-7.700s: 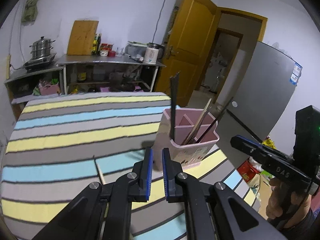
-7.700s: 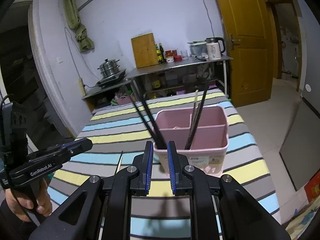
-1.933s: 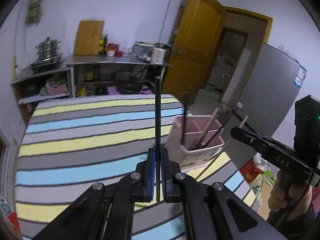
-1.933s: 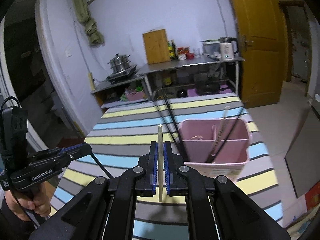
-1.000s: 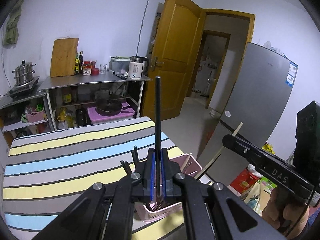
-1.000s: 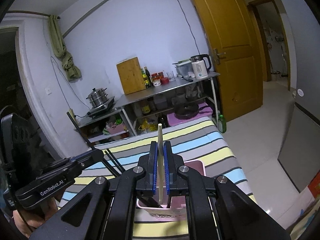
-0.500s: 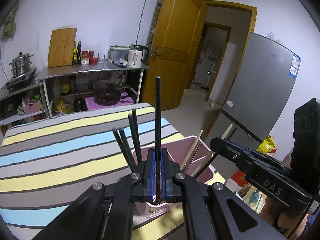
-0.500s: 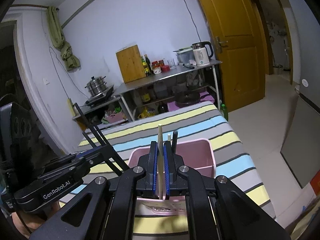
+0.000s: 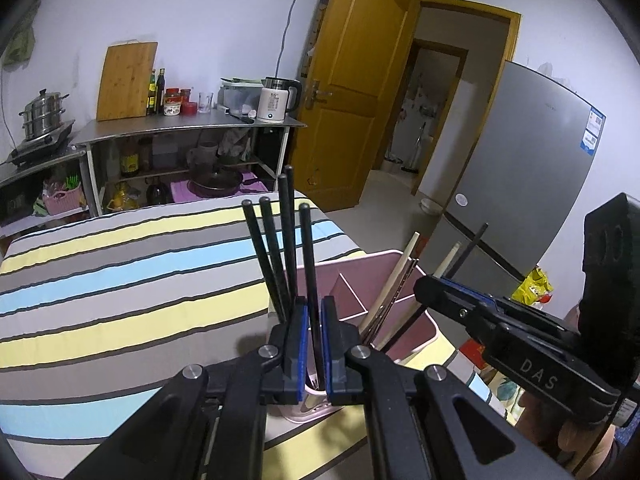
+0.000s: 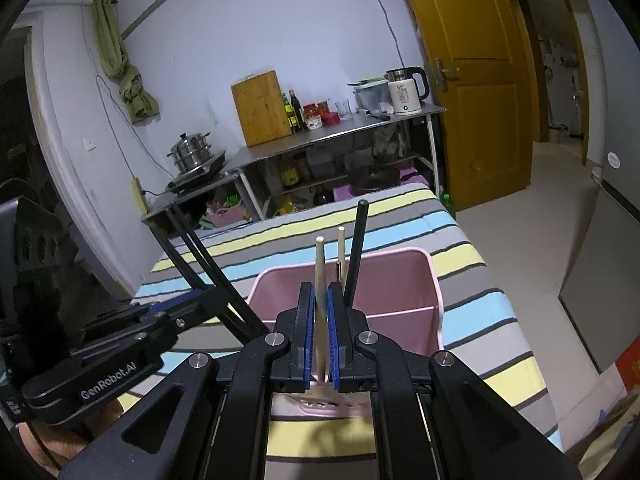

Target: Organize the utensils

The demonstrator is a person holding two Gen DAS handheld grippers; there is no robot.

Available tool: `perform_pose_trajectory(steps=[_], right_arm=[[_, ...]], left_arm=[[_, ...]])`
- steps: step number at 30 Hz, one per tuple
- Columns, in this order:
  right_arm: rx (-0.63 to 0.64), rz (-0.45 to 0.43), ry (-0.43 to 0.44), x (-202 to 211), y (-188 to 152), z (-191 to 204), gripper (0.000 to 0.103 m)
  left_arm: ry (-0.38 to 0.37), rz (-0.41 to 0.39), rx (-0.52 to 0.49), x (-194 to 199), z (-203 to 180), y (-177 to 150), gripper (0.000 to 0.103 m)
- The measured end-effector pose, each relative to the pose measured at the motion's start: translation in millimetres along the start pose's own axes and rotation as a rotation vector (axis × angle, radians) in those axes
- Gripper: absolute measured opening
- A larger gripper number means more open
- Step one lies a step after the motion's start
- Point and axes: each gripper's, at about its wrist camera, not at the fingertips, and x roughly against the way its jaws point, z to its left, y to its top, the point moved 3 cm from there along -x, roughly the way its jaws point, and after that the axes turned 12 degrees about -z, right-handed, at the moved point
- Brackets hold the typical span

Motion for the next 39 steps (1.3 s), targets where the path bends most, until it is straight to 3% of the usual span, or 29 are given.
perform_pose_trajectory(steps=[7,22,39], right_arm=[[0.024,-0.02,0.006,10.4,5.5,5.0,0.013],[0.037,-0.068,0.019,54.4,13.2,10.1,0.014],[0.069,-0.051,0.006,88.9,-28.6,17.3,0.014]], left_arm=[[-0.002,-0.024,0.002,14.7,-1.7,6.1,0.005],[0.001,-0.082,-0.013,63.5,-12.0,15.3,0.006],[-0.006,-0.069,-0.047,97.8,-25.9,-44.0,0.007]])
